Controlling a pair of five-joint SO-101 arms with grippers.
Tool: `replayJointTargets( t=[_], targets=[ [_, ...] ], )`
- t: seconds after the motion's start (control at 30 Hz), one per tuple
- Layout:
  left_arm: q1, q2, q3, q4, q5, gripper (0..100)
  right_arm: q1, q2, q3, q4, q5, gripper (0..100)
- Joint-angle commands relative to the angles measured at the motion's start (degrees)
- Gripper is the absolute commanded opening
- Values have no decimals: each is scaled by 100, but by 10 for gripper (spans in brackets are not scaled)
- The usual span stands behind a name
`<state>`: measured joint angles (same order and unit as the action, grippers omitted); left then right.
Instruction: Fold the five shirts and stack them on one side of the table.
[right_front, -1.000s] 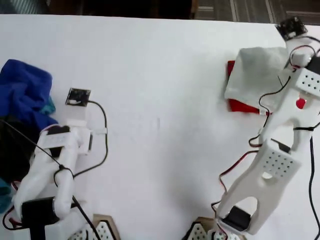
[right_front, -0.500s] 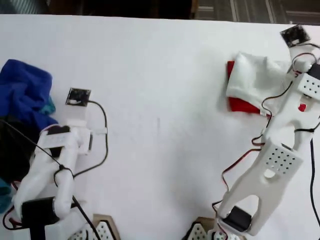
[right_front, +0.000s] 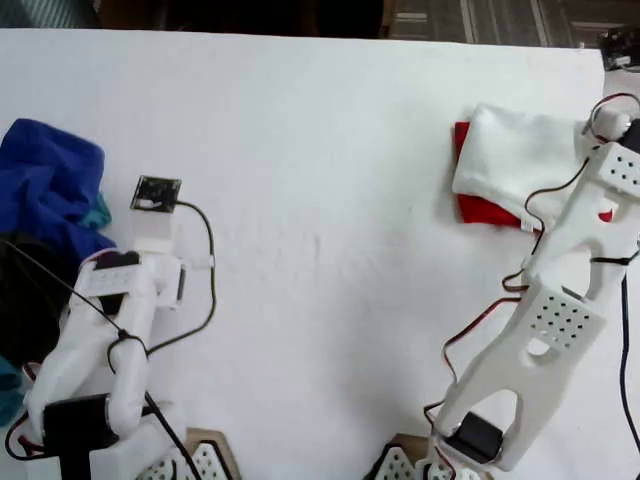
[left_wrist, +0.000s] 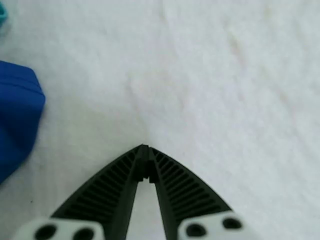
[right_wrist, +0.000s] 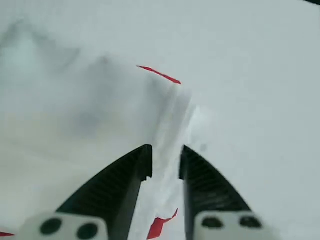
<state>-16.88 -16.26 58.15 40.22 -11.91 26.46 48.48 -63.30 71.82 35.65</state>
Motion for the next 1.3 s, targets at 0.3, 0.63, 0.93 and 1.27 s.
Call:
replayJointTargets(
  t=[0.3,0.63,0.93,1.27],
  targets=[
    [-18,-193,-13,-79,-9,27,-145,-84,1011,-119,0,91],
    [-18,-193,-13,-79,-9,27,224,-145,1011,-558,-44,91],
    [-18,-193,-13,-79,-9,27,-92,-804,316,884,-422,91],
    [-18,-193,-13,-79,-9,27,-1323,-1051,167,2580,-651,91]
  ],
)
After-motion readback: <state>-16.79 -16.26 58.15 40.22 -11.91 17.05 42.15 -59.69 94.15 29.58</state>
